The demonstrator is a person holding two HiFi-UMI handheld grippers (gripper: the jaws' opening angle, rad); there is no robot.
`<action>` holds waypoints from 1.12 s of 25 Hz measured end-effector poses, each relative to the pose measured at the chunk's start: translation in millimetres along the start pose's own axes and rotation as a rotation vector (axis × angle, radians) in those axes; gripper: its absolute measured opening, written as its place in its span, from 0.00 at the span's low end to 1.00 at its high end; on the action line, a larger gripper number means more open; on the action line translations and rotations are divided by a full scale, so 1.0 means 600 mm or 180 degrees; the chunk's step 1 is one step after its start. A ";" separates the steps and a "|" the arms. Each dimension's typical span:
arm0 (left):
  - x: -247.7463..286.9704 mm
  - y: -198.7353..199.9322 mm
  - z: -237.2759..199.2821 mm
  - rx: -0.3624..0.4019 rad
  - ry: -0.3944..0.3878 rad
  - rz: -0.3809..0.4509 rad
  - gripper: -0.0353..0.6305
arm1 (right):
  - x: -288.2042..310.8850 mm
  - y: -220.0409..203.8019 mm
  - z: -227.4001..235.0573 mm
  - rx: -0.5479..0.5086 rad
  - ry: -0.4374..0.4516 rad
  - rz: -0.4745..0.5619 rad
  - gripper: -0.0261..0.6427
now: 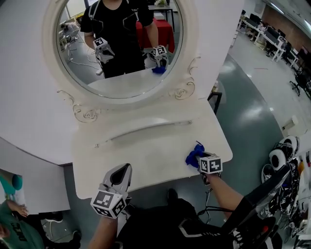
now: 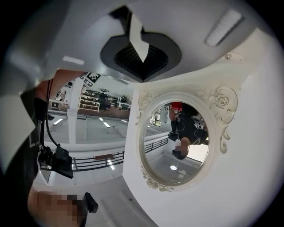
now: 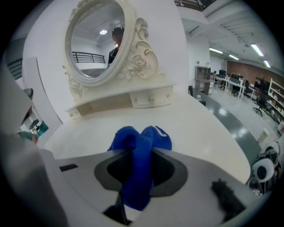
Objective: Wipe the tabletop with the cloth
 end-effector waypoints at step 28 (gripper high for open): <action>0.022 -0.001 0.014 0.0035 -0.0046 -0.0069 0.06 | 0.024 -0.009 0.079 0.0129 -0.0363 -0.0028 0.20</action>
Point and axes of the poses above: the fingertips, and each gripper's own axes: x forward along the fingers, z to its right, y out of its top, the point moved 9 cm from there along -x, backward along the fingers, and after that the axes turned 15 degrees about -x, right-handed, at the moved point
